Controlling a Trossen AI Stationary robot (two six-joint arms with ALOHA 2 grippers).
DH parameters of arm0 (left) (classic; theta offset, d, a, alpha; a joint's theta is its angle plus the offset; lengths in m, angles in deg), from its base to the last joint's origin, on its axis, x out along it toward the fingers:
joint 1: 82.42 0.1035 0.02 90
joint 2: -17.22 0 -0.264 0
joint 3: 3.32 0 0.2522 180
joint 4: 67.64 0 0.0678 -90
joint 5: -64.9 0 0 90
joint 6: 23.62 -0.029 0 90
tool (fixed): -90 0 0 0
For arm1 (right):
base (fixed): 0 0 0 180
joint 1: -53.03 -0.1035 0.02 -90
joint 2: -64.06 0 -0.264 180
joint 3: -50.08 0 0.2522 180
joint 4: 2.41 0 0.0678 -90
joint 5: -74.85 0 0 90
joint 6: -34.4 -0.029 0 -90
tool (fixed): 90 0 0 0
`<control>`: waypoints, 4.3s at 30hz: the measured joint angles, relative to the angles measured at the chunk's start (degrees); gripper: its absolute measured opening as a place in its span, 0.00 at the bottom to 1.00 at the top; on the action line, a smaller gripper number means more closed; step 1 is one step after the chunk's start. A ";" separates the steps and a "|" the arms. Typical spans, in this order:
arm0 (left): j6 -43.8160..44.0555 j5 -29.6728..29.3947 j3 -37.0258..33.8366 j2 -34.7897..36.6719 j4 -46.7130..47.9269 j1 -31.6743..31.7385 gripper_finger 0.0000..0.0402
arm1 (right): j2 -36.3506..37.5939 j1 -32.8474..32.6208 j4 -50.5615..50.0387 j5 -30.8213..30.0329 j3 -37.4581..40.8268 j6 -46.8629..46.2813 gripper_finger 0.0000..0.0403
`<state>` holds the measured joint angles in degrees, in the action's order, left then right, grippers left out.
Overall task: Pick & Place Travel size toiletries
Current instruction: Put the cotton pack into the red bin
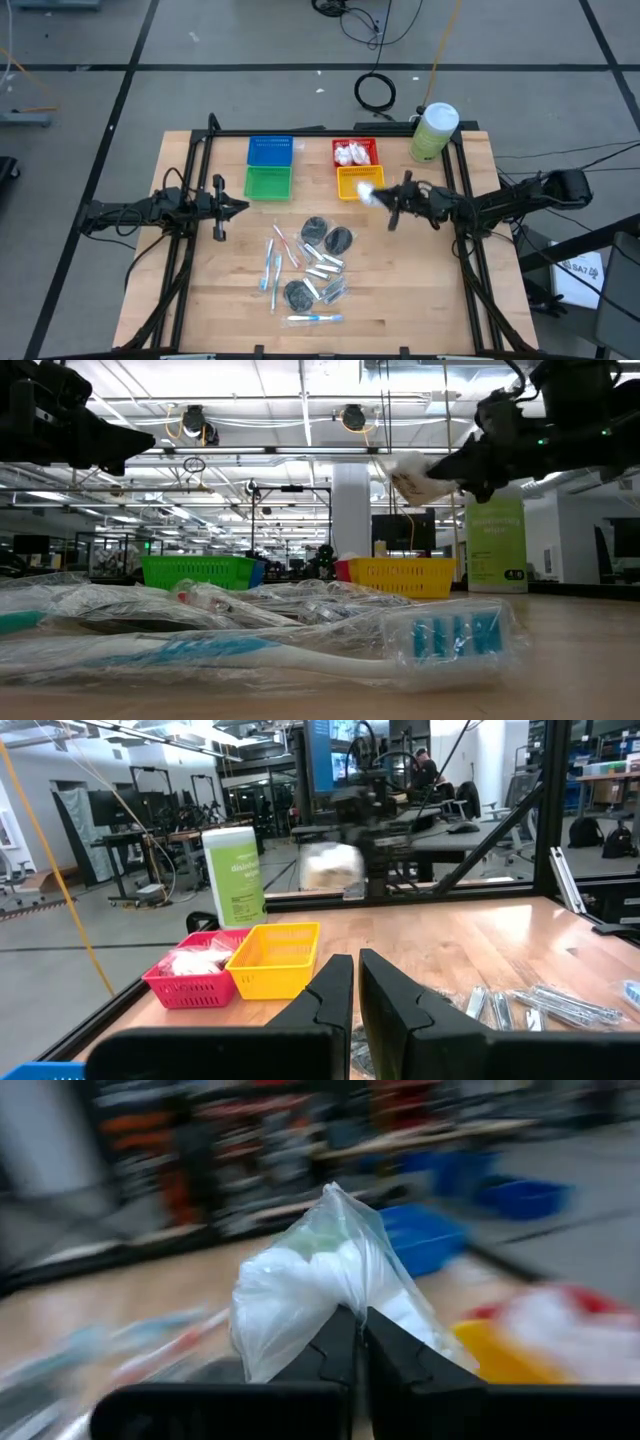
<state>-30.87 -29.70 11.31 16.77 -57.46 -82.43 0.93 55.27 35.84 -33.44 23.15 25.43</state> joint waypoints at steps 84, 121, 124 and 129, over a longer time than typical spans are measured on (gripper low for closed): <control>0.00 -0.01 0.00 0.00 0.02 -0.02 0.06 | -23.43 29.64 -18.67 6.14 -20.20 6.64 0.49; 0.00 0.00 0.00 -0.02 0.01 -0.02 0.06 | -23.43 31.56 -12.88 15.39 -20.20 -3.66 0.46; 0.00 0.00 0.00 -0.02 -0.01 0.00 0.06 | -23.43 31.54 -11.19 15.39 -20.20 -3.84 0.46; 0.00 0.00 0.00 0.00 0.01 -0.01 0.06 | -22.96 31.54 -9.49 18.46 -20.20 -3.16 0.44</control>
<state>-30.87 -29.70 11.31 16.77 -57.46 -82.44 -22.03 86.81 26.35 -14.98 2.95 22.26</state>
